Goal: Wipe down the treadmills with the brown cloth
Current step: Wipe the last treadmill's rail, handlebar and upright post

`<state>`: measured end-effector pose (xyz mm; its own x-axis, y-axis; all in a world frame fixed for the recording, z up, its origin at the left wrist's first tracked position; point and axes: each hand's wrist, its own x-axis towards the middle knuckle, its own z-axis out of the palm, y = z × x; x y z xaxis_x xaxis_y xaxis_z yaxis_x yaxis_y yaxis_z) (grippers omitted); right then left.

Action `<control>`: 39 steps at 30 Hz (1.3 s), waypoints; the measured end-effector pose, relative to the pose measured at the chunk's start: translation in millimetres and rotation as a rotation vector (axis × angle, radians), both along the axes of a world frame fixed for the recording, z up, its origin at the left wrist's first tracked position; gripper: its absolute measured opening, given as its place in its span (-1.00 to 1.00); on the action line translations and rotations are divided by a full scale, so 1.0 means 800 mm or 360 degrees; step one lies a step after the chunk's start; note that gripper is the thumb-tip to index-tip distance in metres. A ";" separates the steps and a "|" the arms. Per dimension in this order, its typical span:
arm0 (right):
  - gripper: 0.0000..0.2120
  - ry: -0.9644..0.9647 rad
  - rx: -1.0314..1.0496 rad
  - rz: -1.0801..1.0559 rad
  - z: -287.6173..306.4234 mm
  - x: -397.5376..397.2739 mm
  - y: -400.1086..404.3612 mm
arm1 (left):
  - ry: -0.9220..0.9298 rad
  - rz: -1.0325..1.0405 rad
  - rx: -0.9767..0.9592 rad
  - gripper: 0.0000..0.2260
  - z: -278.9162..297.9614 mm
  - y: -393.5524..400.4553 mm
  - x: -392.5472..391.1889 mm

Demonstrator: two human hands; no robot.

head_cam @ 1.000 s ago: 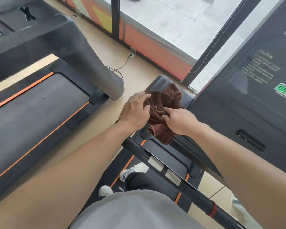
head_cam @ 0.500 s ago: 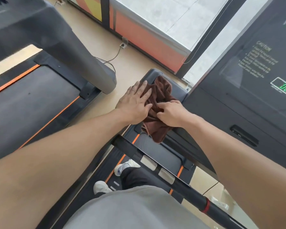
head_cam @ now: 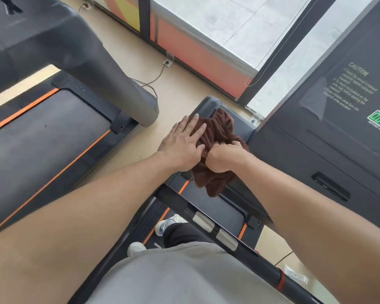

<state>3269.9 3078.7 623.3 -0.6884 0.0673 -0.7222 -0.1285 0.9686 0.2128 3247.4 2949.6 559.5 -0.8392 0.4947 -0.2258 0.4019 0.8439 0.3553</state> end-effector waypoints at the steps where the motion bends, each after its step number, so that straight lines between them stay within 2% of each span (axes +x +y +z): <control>1: -0.39 -0.0039 -0.0030 0.0007 0.001 -0.002 0.004 | -0.0006 0.0001 0.0006 -0.42 0.000 0.000 0.000; 4: -0.49 0.0018 -0.0215 0.0050 0.003 -0.001 0.024 | -0.0004 0.0017 -0.0021 -0.42 0.000 0.003 0.000; 8: -0.71 0.0077 -0.0496 -0.0126 0.022 0.000 0.050 | 0.0025 0.0021 -0.0101 -0.43 0.001 0.007 0.003; 10: -0.82 0.0143 -0.0438 -0.0133 0.031 -0.005 0.049 | 0.0033 0.0025 -0.0105 -0.43 0.003 0.006 0.005; 14: -0.82 0.0294 -0.0224 -0.0026 0.029 0.004 0.021 | 0.0014 0.0020 -0.0092 -0.43 0.005 0.004 0.005; 18: -0.66 0.0180 0.0084 0.0172 0.012 0.012 -0.008 | -0.0004 0.0032 -0.0068 -0.43 0.001 -0.001 0.007; 22: -0.34 -0.0061 0.0061 -0.0010 -0.006 -0.002 0.011 | -0.0002 0.0070 -0.0008 -0.42 -0.001 -0.004 0.010; 24: -0.34 0.0060 -0.0117 -0.0076 -0.015 0.001 0.026 | 0.0001 0.0084 0.0004 -0.42 -0.002 -0.004 0.011; 27: -0.45 0.0499 -0.0363 -0.0008 -0.033 0.023 0.038 | 0.0005 0.0110 0.0000 -0.42 0.000 0.000 0.013; 32: -0.37 0.1006 -0.0213 -0.0146 -0.064 0.057 0.022 | 0.0013 0.0149 -0.0013 -0.42 0.001 0.005 0.013; 35: -0.35 0.1053 -0.0175 -0.0347 -0.071 0.052 0.016 | 0.0000 0.0156 -0.0047 -0.43 -0.004 0.011 0.005; 39: -0.33 0.1061 -0.0323 -0.0600 -0.073 0.019 0.020 | -0.0095 0.0183 -0.0020 -0.45 -0.003 0.022 -0.023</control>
<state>3285.1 3094.4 564.9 -0.9372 0.2933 -0.1890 0.3085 0.9496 -0.0560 3229.3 2966.8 556.8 -0.8750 0.3930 -0.2829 0.2808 0.8878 0.3647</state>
